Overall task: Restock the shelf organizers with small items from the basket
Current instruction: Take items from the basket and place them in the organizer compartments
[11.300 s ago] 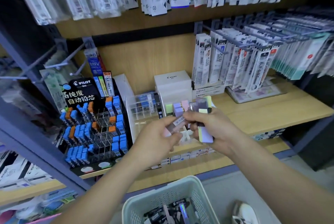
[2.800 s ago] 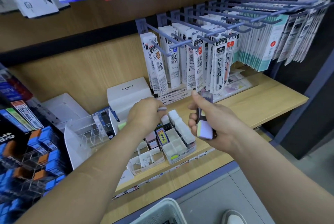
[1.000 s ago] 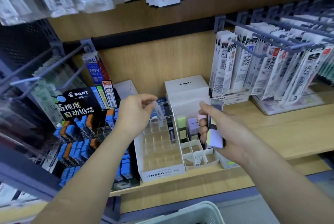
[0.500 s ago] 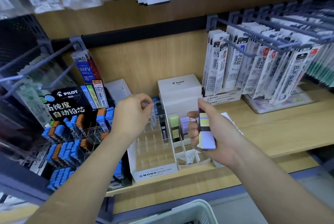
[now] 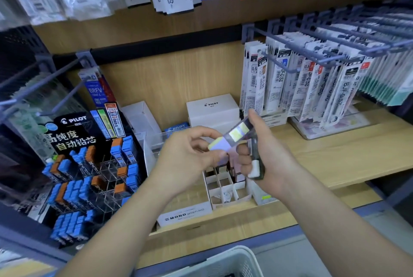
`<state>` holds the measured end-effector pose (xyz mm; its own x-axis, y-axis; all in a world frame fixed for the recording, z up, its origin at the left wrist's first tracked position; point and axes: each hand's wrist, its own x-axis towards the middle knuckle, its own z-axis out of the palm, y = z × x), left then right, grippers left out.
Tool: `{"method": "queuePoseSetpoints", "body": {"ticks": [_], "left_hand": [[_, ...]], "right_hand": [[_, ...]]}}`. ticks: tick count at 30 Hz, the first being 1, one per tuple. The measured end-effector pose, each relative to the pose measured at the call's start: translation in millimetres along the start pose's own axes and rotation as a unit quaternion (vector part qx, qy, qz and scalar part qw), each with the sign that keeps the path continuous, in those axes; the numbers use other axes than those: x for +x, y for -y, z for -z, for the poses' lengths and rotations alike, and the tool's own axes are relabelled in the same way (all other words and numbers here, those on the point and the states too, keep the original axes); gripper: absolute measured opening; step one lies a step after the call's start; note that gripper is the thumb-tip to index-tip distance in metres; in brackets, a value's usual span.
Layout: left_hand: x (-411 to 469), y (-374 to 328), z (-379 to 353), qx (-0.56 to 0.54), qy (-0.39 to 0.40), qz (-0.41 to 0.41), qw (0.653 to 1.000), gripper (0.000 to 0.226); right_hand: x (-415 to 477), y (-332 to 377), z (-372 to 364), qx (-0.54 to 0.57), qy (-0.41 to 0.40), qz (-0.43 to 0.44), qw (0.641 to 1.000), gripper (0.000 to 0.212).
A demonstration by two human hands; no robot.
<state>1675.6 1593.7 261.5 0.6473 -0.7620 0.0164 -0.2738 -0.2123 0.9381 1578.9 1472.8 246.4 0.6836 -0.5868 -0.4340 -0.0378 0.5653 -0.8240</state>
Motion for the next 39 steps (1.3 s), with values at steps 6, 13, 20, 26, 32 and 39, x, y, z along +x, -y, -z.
{"method": "queuePoseSetpoints", "body": {"ticks": [6, 13, 20, 26, 32, 39], "left_hand": [[1.2, 5.7, 13.2, 0.037, -0.057, -0.035, 0.997, 0.024], [6.3, 4.6, 17.8, -0.198, -0.007, 0.050, 0.979, 0.026], [10.6, 6.8, 16.6, -0.160, -0.047, 0.038, 0.985, 0.021], [11.2, -3.1, 38.6, 0.070, 0.001, 0.011, 0.997, 0.033], [15.3, 15.6, 27.7, 0.241, 0.037, -0.005, 0.970, 0.036], [22.3, 30.7, 8.9, 0.356, -0.007, -0.084, 0.931, 0.035]], "right_hand": [[-4.6, 12.3, 15.0, 0.025, 0.066, -0.028, 0.997, 0.031], [-6.0, 11.1, 23.9, -0.118, 0.111, 0.042, 0.986, 0.020], [-4.0, 8.1, 27.3, -0.201, 0.083, 0.065, 0.974, 0.007], [0.9, 21.5, 39.5, -0.072, -0.030, 0.042, 0.996, 0.010], [-1.4, 25.1, 41.5, 0.043, -0.009, 0.021, 0.999, 0.031], [-4.3, 26.7, 42.6, 0.093, 0.022, 0.023, 0.995, 0.038]]}}
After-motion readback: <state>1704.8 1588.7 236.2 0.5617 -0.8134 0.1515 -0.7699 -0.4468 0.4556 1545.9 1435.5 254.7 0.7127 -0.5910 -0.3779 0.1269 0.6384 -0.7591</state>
